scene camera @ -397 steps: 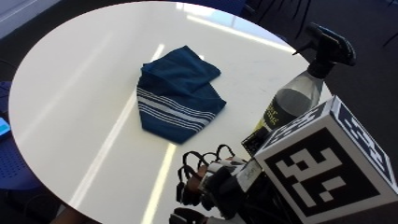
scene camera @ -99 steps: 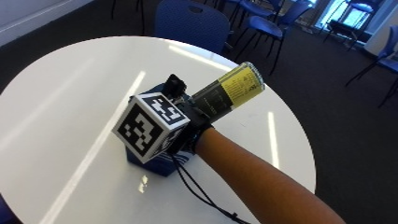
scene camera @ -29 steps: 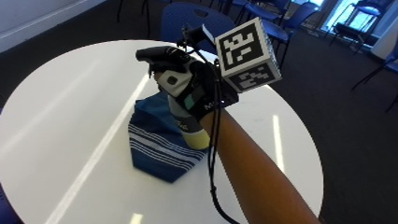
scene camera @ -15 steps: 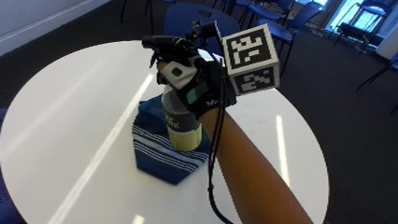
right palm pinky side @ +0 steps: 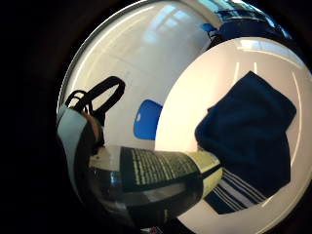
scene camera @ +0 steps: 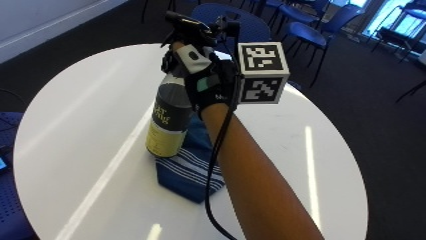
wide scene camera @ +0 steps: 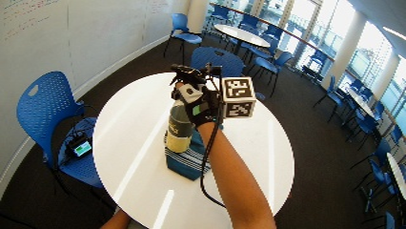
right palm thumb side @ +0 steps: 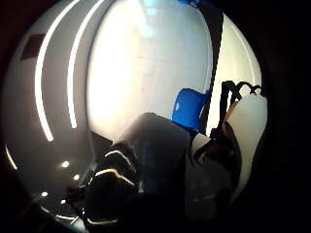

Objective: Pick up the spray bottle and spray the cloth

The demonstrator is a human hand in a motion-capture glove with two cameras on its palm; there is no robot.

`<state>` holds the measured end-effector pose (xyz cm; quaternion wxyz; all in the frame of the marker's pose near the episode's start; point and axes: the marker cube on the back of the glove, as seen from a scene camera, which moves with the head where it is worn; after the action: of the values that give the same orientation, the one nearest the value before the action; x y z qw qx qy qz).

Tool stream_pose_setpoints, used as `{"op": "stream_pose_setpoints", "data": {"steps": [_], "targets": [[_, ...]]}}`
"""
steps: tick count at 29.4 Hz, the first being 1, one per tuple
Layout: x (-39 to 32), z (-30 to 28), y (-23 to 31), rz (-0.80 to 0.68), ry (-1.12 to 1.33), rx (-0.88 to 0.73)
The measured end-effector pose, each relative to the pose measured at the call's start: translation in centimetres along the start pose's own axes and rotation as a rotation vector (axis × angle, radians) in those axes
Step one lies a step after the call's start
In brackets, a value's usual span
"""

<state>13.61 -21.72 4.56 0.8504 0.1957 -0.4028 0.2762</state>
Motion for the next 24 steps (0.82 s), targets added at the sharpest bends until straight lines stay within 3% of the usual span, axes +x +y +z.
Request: {"op": "stream_pose_setpoints", "data": {"steps": [12, 24], "targets": [[0.4, 2.2, -1.2, -0.015, -0.035, 0.024], [1.4, -0.2, -4.5, -0.061, 0.005, 0.158]]}}
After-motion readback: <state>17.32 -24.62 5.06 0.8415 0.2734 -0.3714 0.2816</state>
